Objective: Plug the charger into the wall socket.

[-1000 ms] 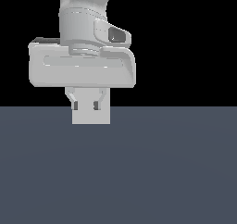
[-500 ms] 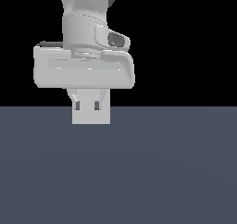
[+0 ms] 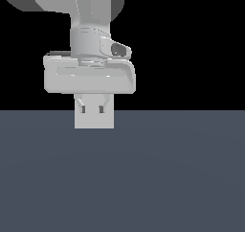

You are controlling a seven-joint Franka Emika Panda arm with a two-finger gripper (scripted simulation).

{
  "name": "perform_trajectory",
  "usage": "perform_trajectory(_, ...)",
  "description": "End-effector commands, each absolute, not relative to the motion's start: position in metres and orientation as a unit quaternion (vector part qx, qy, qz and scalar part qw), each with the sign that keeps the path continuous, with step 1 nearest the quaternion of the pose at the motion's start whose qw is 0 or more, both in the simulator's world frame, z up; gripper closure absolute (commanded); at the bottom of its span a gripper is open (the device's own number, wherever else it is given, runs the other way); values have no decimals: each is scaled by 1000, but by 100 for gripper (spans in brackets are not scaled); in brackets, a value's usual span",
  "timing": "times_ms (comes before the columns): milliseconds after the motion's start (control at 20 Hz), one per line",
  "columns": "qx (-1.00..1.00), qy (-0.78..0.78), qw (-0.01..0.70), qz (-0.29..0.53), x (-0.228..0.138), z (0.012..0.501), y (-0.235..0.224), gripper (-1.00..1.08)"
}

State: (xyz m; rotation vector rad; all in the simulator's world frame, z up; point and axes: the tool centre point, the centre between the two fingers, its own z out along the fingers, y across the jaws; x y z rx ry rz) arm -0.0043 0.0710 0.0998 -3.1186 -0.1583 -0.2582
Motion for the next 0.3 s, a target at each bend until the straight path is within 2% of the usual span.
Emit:
perform_trajectory(0,-995,-51,4,-82,0,100,72,108)
perform_trajectory(250,-995,-51,4,-82,0,100,72,108)
